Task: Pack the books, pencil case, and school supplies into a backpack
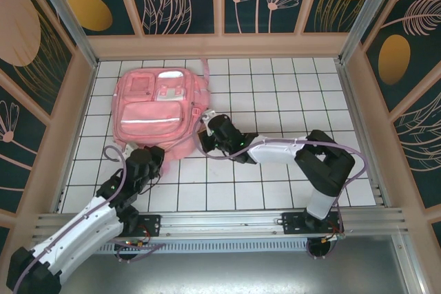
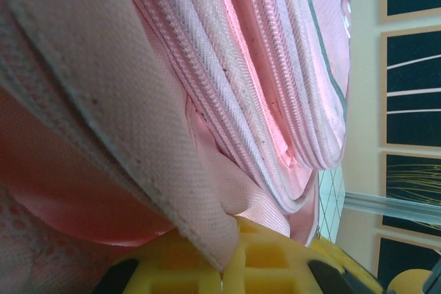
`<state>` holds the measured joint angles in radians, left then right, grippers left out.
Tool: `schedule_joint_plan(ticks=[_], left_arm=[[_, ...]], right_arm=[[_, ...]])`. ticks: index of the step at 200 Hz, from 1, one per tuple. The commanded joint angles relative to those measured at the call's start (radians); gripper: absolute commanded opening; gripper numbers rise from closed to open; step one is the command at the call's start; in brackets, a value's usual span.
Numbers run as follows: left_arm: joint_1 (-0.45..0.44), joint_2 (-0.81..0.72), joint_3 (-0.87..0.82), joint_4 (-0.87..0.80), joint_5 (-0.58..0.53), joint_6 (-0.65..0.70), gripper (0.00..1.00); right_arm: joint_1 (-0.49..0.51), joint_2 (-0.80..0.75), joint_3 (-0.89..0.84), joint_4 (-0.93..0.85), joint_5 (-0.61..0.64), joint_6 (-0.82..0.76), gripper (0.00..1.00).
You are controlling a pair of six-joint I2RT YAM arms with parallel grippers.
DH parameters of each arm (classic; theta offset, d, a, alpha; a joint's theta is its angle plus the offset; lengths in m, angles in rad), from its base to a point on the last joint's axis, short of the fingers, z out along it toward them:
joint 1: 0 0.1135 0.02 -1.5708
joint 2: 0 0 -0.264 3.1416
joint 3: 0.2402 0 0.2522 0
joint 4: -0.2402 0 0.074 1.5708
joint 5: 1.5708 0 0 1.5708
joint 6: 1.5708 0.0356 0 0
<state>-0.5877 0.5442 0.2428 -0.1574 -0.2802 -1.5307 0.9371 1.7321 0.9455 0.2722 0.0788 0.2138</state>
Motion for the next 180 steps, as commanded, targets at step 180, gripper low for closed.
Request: schedule_joint_plan(ticks=[180], left_arm=[[0.014, -0.150, 0.136, -0.138, 0.020, 0.216, 0.00]], right_arm=[[-0.383, 0.313, 0.288, -0.082, 0.141, -0.081, 0.00]])
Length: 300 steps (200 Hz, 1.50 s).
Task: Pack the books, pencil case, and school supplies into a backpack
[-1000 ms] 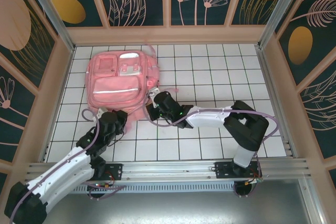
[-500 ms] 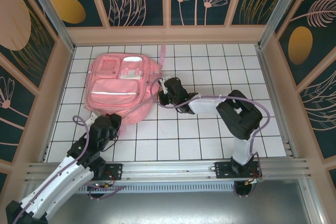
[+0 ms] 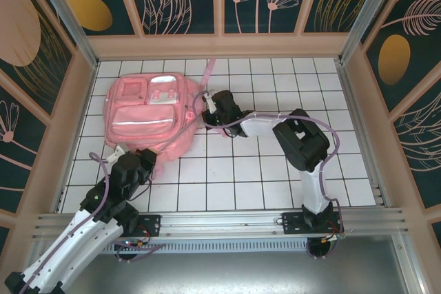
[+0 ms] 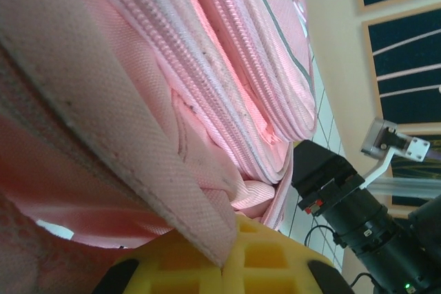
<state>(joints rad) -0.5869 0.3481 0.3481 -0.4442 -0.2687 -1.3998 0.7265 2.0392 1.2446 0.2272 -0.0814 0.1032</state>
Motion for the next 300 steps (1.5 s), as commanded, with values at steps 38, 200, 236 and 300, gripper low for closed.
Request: schedule_joint_plan(ticks=[38, 200, 236, 300], left_arm=[[0.008, 0.272, -0.008, 0.493, 0.176, 0.070, 0.00], [-0.259, 0.561, 0.178, 0.465, -0.109, 0.124, 0.82], [-0.255, 0.516, 0.279, 0.312, -0.278, 0.279, 0.99], [-0.045, 0.679, 0.464, 0.286, -0.354, 0.647, 0.98]], right_arm=[[-0.268, -0.054, -0.062, -0.039, 0.321, 0.074, 0.00], [-0.377, -0.247, -0.199, -0.045, 0.256, 0.205, 0.55], [-0.345, -0.447, -0.297, -0.063, 0.266, 0.215, 0.77], [-0.364, -0.869, -0.550, 0.027, 0.393, 0.200, 0.99]])
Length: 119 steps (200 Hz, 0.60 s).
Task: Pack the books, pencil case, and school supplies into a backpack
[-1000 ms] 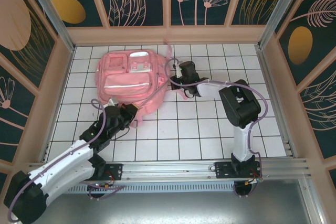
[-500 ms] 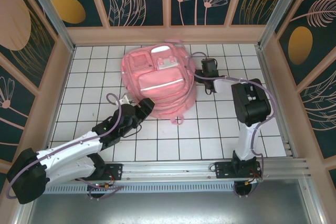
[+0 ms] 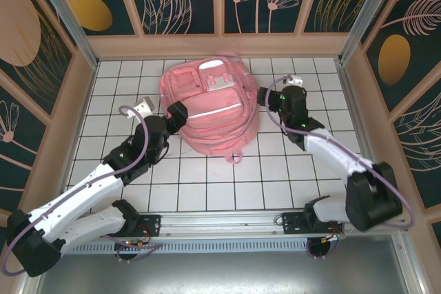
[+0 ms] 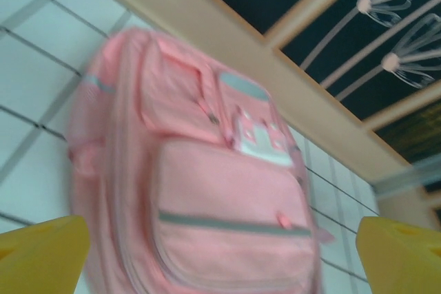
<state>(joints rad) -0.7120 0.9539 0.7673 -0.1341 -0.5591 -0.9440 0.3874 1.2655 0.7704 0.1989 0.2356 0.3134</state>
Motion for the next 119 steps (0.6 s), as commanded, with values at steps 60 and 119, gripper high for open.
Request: schedule_joint_plan(ticks=[60, 119], left_arm=[[0.348, 0.266, 0.044, 0.161, -0.101, 0.416, 0.99], [0.581, 0.372, -0.205, 0.546, -0.186, 0.558, 0.99]], right_arm=[[-0.079, -0.161, -0.300, 0.391, 0.220, -0.220, 0.99], [-0.205, 0.075, -0.399, 0.639, 0.309, -0.296, 0.99]])
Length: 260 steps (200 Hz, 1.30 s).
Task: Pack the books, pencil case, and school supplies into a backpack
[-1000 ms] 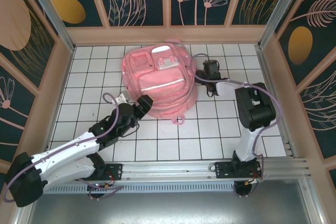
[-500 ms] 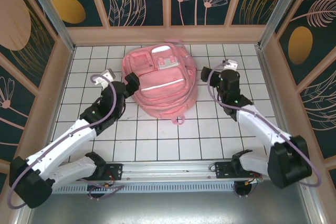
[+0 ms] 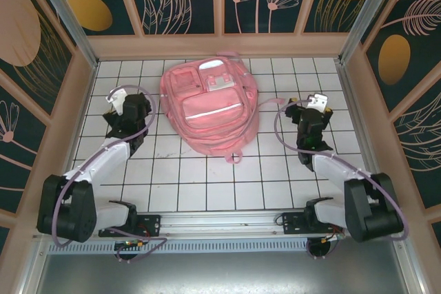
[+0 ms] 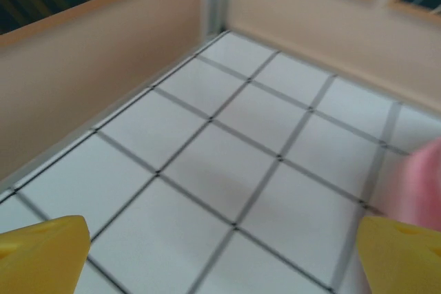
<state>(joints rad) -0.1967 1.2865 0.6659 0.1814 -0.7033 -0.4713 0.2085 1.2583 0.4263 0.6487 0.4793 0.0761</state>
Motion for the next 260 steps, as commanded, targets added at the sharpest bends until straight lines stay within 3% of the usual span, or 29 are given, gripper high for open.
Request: schedule_joint_plan(ticks=[1, 30, 40, 50, 57, 75, 93, 105, 115, 139, 151, 260], left_arm=[[0.069, 0.043, -0.110, 0.239, -0.040, 0.087, 0.99], [0.126, 0.146, -0.192, 0.478, -0.017, 0.183, 0.98], [0.127, 0.182, -0.229, 0.612, -0.004, 0.250, 0.99], [0.129, 0.179, -0.242, 0.646, 0.016, 0.260, 0.99], [0.131, 0.173, -0.270, 0.722, 0.056, 0.274, 0.99], [0.135, 0.192, -0.350, 0.917, 0.139, 0.295, 0.99], [0.137, 0.206, -0.342, 0.920, 0.258, 0.339, 0.99], [0.138, 0.199, -0.372, 0.960, 0.329, 0.364, 0.99], [0.138, 0.199, -0.397, 1.009, 0.358, 0.368, 0.99], [0.157, 0.253, -0.459, 1.184, 0.401, 0.372, 0.99], [0.157, 0.229, -0.445, 1.108, 0.407, 0.370, 0.99], [0.157, 0.234, -0.446, 1.126, 0.406, 0.371, 0.99]], right_arm=[[-0.027, 0.086, -0.057, 0.197, 0.067, -0.059, 0.99], [-0.065, 0.187, -0.124, 0.441, 0.021, -0.094, 0.99], [-0.085, 0.227, -0.121, 0.453, -0.036, -0.083, 0.99], [-0.112, 0.266, -0.123, 0.493, -0.097, -0.089, 0.99], [-0.122, 0.250, -0.105, 0.432, -0.132, -0.068, 0.99], [-0.166, 0.239, -0.149, 0.498, -0.239, -0.058, 0.99], [-0.197, 0.233, -0.209, 0.593, -0.313, -0.043, 0.99], [-0.197, 0.306, -0.229, 0.719, -0.312, -0.057, 0.99], [-0.202, 0.273, -0.210, 0.615, -0.327, -0.041, 0.99], [-0.211, 0.285, -0.213, 0.642, -0.348, -0.044, 0.99], [-0.212, 0.284, -0.212, 0.640, -0.348, -0.041, 0.99], [-0.213, 0.282, -0.210, 0.630, -0.351, -0.041, 0.99]])
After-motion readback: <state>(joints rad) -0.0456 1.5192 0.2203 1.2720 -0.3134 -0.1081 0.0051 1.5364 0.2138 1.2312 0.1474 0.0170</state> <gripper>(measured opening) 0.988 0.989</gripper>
